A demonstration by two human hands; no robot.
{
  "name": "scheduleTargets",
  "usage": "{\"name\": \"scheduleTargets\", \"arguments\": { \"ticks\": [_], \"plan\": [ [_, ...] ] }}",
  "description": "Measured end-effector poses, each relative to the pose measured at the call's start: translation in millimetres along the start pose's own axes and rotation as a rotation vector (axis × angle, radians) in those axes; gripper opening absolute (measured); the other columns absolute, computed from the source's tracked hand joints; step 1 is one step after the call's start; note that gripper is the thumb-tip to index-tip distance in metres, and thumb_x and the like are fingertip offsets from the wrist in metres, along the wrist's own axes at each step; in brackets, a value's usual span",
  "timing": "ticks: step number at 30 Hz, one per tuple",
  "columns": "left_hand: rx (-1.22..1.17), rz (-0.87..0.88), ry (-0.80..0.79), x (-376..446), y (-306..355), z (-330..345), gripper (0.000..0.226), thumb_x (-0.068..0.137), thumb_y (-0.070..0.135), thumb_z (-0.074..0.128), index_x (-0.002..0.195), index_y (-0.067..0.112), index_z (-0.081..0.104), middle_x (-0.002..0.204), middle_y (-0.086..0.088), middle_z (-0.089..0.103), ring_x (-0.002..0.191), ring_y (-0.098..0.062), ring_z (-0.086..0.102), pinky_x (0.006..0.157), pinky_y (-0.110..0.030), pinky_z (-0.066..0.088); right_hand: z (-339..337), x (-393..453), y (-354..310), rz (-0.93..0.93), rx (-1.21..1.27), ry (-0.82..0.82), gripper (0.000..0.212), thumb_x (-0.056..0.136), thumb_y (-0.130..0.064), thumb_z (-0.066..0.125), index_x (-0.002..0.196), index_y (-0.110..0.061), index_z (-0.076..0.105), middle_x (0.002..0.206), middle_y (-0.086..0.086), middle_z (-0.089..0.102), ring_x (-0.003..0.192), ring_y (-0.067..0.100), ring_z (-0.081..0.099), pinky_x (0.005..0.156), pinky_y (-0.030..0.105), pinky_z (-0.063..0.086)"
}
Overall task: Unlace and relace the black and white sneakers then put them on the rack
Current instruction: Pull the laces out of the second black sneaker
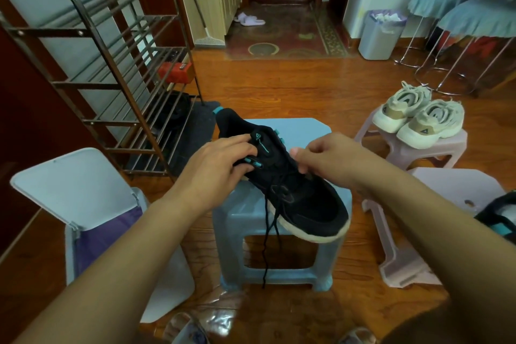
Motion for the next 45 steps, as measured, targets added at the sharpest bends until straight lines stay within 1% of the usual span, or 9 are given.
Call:
{"name": "scheduleTargets", "arguments": {
  "ticks": [9,13,19,21,25,30,36,42,45],
  "plan": [
    [0.002,-0.015,-0.001,0,-1,1,0.026,0.089,0.012,0.075,0.114,0.018,0.072,0.139,-0.004,0.062,0.131,-0.024,0.057,0.106,-0.034,0.037,31,21,-2,0.085,-0.192,0.107,0.036,0.089,-0.042,0.071,0.076,-0.009,0.065,0.072,0.007,0.064,0.069,0.024,0.063,0.055,0.03,0.047],
    [0.012,-0.019,-0.007,0,-3,1,0.028,0.089,0.014,0.075,0.117,0.02,0.072,0.142,-0.003,0.061,0.131,-0.024,0.057,0.109,-0.041,0.041,28,4,-6,0.034,0.136,0.0,0.019,0.09,-0.026,0.073,0.083,-0.009,0.074,0.077,0.008,0.073,0.069,0.019,0.067,0.066,0.033,0.056],
    [0.012,-0.009,-0.002,1,-2,-1,0.027,0.091,0.015,0.074,0.117,0.019,0.072,0.142,-0.004,0.06,0.129,-0.025,0.057,0.105,-0.036,0.038,65,-77,-26,-0.362,-0.297,-0.901,0.008,0.094,-0.024,0.069,0.088,-0.021,0.073,0.073,-0.014,0.065,0.066,-0.001,0.057,0.062,0.014,0.043],
    [0.006,-0.014,0.001,1,-3,0,0.026,0.091,0.016,0.073,0.117,0.02,0.071,0.143,-0.003,0.06,0.129,-0.025,0.057,0.107,-0.037,0.038,58,-64,-19,-0.301,-0.334,-0.752,0.016,0.097,-0.032,0.065,0.087,-0.022,0.074,0.068,-0.019,0.063,0.064,-0.004,0.057,0.062,0.013,0.039],
    [-0.012,-0.016,-0.005,1,-3,2,0.026,0.092,0.016,0.072,0.118,0.02,0.071,0.144,-0.004,0.059,0.132,-0.024,0.055,0.109,-0.045,0.042,14,-9,-4,-0.037,-0.106,0.013,0.043,0.097,-0.053,0.057,0.076,-0.018,0.072,0.066,-0.003,0.063,0.063,0.013,0.06,0.056,0.026,0.041],
    [0.005,-0.012,-0.001,2,-3,2,0.026,0.091,0.016,0.073,0.116,0.021,0.071,0.142,-0.002,0.06,0.13,-0.023,0.056,0.108,-0.043,0.042,35,11,-5,0.017,-0.2,0.14,0.043,0.093,-0.05,0.064,0.076,-0.011,0.067,0.071,0.005,0.065,0.069,0.021,0.062,0.054,0.029,0.042],
    [-0.006,-0.003,-0.002,1,-6,2,0.026,0.091,0.017,0.072,0.116,0.022,0.07,0.142,0.0,0.06,0.129,-0.021,0.056,0.108,-0.045,0.045,29,-2,-10,-0.061,-0.086,0.069,0.034,0.095,-0.038,0.066,0.083,-0.007,0.071,0.077,0.009,0.069,0.078,0.027,0.067,0.064,0.032,0.05],
    [-0.011,-0.009,-0.005,3,-8,4,0.028,0.091,0.016,0.074,0.119,0.019,0.071,0.143,-0.004,0.06,0.132,-0.024,0.055,0.109,-0.04,0.039,85,-83,-33,-0.377,-0.33,-0.829,0.02,0.096,-0.04,0.065,0.088,-0.022,0.07,0.079,0.001,0.064,0.068,0.007,0.056,0.068,0.03,0.049],
    [-0.036,-0.014,-0.009,3,-9,4,0.026,0.091,0.015,0.074,0.117,0.019,0.071,0.143,-0.003,0.06,0.131,-0.024,0.055,0.109,-0.038,0.038,61,-51,-21,-0.344,-0.338,-0.571,0.022,0.095,-0.046,0.061,0.089,-0.027,0.071,0.079,-0.006,0.066,0.071,0.006,0.06,0.071,0.031,0.052]
  ]
}}
Point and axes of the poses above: each hand's wrist, its own x-axis towards the middle knuckle, its own z-axis out of the palm, y = z × x, the point moved 7 cm from there along x, towards the middle knuckle
